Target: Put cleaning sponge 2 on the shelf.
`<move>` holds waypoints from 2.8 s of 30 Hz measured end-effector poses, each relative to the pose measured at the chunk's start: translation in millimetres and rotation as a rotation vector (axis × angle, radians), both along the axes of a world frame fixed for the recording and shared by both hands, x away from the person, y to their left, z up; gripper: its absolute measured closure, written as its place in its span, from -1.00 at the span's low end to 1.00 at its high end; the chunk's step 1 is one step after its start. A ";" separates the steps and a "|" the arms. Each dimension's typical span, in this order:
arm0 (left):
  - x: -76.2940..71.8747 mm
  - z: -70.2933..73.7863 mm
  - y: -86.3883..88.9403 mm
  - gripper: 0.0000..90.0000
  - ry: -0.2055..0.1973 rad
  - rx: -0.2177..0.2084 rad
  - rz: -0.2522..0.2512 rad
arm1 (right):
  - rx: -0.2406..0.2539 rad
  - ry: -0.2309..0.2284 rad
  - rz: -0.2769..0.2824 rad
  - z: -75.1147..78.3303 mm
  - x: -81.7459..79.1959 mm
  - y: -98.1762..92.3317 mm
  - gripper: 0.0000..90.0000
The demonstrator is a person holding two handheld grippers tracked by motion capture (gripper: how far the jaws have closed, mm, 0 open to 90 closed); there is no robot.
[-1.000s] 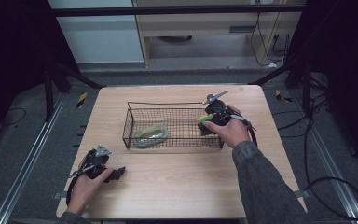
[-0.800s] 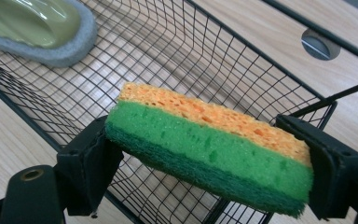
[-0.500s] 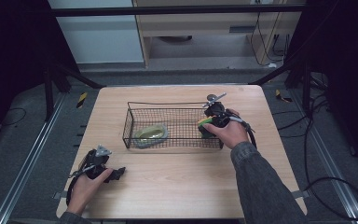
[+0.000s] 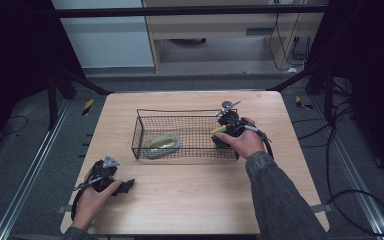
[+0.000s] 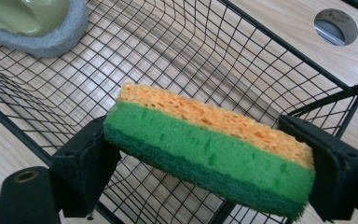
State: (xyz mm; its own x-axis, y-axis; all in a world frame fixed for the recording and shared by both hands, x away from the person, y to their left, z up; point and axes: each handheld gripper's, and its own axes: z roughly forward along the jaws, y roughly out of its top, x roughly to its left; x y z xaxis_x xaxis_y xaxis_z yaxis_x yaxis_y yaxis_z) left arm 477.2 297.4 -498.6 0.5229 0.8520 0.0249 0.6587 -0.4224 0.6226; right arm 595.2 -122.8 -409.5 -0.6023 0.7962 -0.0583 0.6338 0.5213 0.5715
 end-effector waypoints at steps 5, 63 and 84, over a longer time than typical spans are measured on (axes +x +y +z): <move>0.1 0.0 0.0 -0.96 0.000 0.000 -0.001 | 0.009 -0.007 0.009 0.5 0.4 4.6 -0.80; 0.2 -0.4 0.6 -0.98 -0.001 0.001 -0.002 | 0.126 -0.168 -0.069 41.3 -40.0 -56.2 -0.80; 0.0 -3.7 2.0 -1.00 -0.030 -0.022 0.000 | 0.130 -0.237 -0.182 31.9 -72.8 -111.4 -0.79</move>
State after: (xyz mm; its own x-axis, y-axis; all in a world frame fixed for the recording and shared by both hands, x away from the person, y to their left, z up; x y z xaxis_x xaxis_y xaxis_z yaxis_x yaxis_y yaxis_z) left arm 477.2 299.4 -502.3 0.5226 0.8523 0.0219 0.6396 -0.4088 0.6510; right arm 522.4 -234.1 -377.7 -0.4313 0.8994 -0.0707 0.5510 0.3246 0.7688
